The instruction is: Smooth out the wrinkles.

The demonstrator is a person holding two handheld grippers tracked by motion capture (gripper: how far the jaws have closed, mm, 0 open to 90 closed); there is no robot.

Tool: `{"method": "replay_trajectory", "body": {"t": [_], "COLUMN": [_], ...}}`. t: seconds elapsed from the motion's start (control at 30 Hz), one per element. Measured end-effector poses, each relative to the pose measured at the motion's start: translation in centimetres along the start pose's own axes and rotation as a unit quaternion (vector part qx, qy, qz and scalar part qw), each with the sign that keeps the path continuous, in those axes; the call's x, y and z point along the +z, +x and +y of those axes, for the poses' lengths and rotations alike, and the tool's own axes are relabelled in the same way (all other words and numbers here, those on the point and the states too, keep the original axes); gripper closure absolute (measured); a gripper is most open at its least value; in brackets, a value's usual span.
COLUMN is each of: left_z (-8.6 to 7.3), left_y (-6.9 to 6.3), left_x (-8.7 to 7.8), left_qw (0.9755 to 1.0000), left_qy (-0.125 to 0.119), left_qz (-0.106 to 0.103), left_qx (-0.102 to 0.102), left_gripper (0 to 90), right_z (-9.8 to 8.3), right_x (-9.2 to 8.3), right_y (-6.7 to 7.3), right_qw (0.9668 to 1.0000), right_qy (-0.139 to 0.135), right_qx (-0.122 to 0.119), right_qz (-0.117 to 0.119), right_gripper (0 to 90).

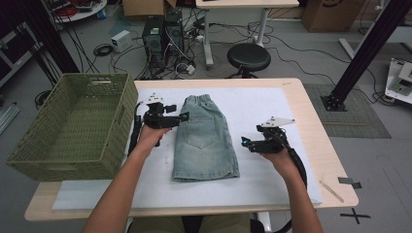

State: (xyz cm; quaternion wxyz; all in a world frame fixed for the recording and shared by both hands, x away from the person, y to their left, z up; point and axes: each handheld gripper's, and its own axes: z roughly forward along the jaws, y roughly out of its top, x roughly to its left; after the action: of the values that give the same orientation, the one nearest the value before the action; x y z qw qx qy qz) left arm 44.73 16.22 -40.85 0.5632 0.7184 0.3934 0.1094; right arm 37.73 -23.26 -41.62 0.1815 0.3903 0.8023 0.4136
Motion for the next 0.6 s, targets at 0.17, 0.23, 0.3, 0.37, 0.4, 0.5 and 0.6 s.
{"method": "replay_trajectory", "body": {"t": [0.17,0.23,0.3,0.37,0.4,0.5,0.6], "left_z": [-1.1,-1.4,-1.4,-1.2,-1.2,-1.7,-2.4], "left_y": [1.3,1.7,1.9,1.8,1.7,2.0,2.4], "left_x": [1.3,1.8,2.5,3.1,3.4,4.1,4.6], "left_qw": [0.9991,0.9984,0.9975,0.9968,0.9965,0.9954,0.9936], "left_qy": [0.033,0.043,0.057,0.07,0.076,0.087,0.103], "left_qz": [0.014,0.017,0.017,0.014,0.016,0.026,0.013], "left_qx": [-0.022,-0.032,-0.038,-0.035,-0.03,-0.029,-0.044], "left_gripper": [21.4,21.4,21.4,21.4,21.4,21.4,26.0], "right_z": [0.2,0.3,0.4,0.4,0.4,0.5,0.5], "right_x": [0.5,0.5,0.7,0.8,0.9,1.1,1.3], "right_y": [0.0,0.0,0.0,0.1,0.2,0.4,0.5], "right_qw": [1.0,1.0,0.9999,0.9999,0.9999,0.9998,0.9997], "right_qy": [0.004,0.005,0.004,0.006,0.007,0.011,0.013], "right_qx": [-0.003,-0.002,-0.004,-0.004,-0.003,-0.004,-0.005], "right_qz": [0.005,0.006,0.009,0.011,0.012,0.016,0.021], "right_gripper": [19.8,19.8,19.8,19.8,19.8,19.8,19.8]}}
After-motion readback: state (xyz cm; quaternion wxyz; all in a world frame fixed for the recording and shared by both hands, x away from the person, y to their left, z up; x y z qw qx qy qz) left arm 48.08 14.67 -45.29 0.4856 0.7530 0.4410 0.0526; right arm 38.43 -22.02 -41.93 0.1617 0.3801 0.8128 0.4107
